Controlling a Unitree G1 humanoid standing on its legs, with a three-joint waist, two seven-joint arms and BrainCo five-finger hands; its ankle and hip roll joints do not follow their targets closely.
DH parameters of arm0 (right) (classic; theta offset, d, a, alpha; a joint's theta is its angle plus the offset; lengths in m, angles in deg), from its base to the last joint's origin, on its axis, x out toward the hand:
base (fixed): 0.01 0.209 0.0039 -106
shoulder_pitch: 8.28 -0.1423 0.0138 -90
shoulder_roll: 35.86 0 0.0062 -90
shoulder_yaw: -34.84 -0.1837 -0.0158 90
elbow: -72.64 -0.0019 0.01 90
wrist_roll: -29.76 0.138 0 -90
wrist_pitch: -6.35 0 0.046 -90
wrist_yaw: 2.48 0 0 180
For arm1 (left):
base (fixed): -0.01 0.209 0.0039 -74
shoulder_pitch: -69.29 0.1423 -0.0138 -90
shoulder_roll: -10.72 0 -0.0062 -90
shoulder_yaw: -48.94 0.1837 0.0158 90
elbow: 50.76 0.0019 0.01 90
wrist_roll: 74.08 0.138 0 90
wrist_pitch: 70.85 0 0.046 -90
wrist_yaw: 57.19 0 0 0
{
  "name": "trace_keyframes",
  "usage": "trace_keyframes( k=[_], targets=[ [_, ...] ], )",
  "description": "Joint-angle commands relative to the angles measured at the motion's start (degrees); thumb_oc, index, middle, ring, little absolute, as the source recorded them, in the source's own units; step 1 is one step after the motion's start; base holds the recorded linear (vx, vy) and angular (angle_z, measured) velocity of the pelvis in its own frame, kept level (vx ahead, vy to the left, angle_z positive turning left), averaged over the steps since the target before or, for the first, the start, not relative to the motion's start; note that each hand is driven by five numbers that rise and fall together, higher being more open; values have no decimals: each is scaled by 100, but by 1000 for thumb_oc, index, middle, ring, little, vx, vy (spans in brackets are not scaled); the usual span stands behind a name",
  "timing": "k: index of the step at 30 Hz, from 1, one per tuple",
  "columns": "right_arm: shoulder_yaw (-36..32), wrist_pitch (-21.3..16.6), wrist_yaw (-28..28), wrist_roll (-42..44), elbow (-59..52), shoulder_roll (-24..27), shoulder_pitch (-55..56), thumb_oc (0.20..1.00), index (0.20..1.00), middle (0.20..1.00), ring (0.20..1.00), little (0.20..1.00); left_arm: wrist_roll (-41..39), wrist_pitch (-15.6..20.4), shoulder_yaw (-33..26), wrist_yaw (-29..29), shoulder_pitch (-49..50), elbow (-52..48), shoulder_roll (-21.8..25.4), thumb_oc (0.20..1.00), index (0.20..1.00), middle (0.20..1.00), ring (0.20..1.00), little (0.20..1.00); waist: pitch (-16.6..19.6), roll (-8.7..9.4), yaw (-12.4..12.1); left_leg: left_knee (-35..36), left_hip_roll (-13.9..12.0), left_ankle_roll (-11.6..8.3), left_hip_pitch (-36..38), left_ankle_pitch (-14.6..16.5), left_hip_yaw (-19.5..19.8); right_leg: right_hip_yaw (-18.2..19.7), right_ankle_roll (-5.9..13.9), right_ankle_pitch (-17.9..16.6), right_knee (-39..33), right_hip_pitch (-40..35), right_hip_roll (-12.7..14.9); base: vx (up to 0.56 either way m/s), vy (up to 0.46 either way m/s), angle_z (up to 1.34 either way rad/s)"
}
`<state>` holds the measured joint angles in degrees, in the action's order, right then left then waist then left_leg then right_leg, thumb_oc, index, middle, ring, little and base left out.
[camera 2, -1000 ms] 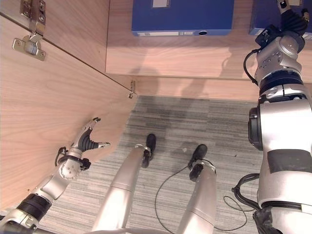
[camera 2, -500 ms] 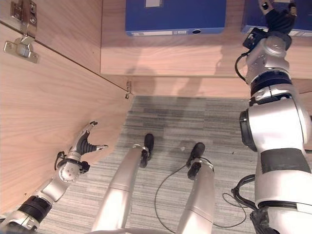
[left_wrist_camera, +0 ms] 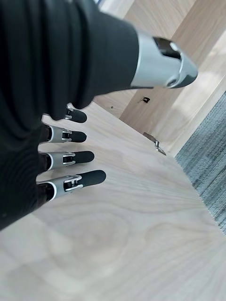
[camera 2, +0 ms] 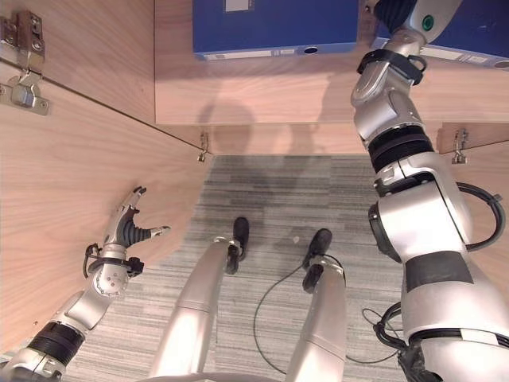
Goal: Put the empty folder in the office cabinet
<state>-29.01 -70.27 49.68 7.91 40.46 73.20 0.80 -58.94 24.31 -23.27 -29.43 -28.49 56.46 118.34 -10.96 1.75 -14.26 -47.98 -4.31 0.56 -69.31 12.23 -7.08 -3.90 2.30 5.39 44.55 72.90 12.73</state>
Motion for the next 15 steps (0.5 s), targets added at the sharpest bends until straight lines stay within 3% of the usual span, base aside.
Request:
trace_keyframes(
  k=[1, 9, 15],
  targets=[
    [8, 164, 281, -454, -639, 483, -5, 1000, 1000, 1000, 1000, 1000, 218, 47, -474, 208, -52, -167, -48, 1000, 1000, 1000, 1000, 1000, -134, -158, -49, 388, 456, 380, -65, 391, 532, -446, -96, 389, -624, -351, 52, 0, 0, 0],
    [-163, 278, 373, -714, -787, 432, 272, 1000, 1000, 1000, 1000, 1000, 270, 53, -525, 166, 12, -134, -97, 1000, 1000, 1000, 1000, 1000, -93, -129, -37, 390, 458, 395, -51, 410, 537, -405, -87, 358, -655, -367, 53, 0, 0, 0],
    [-493, 321, 500, -712, -837, 102, 796, 1000, 1000, 1000, 1000, 1000, 304, 19, -564, 178, 14, -201, -140, 1000, 1000, 1000, 1000, 1000, -90, -160, 11, 456, 440, 398, 42, 393, 507, -380, -65, 315, -740, -461, 73, 0, 0, 0]
  ],
)
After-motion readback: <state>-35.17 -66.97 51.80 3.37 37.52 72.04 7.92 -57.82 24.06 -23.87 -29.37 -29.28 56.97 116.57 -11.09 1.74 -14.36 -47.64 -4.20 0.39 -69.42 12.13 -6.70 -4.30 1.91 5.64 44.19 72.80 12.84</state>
